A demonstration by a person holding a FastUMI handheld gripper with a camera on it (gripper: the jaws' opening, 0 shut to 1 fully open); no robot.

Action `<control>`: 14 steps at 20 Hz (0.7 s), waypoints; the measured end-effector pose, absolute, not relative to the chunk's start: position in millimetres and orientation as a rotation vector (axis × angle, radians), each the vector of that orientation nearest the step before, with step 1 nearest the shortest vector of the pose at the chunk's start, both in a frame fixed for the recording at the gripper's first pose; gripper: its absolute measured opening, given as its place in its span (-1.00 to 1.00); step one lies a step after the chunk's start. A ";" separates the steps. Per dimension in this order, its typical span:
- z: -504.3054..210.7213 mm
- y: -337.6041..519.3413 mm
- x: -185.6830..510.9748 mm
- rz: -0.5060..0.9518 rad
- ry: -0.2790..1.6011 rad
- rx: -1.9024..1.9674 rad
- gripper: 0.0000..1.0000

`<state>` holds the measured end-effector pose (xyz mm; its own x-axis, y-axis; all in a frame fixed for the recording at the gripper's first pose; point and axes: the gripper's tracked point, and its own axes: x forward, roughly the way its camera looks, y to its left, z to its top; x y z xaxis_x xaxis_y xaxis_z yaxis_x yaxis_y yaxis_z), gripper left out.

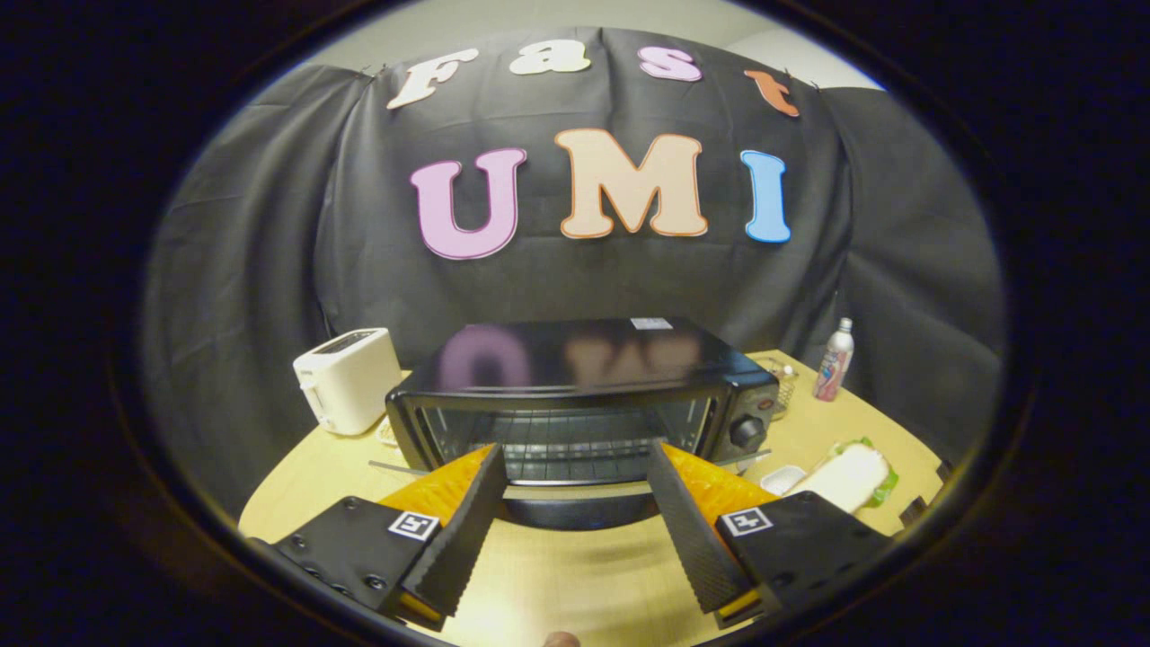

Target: Open the toaster oven, put the food inside, and close the toaster oven door.

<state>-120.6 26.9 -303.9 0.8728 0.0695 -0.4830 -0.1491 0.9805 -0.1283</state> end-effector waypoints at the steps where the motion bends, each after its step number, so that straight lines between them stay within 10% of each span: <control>1: -307.7 25.0 -128.3 0.112 0.512 -0.174 0.96; 14: -364.8 0.2 -187.7 0.070 0.713 -0.206 0.95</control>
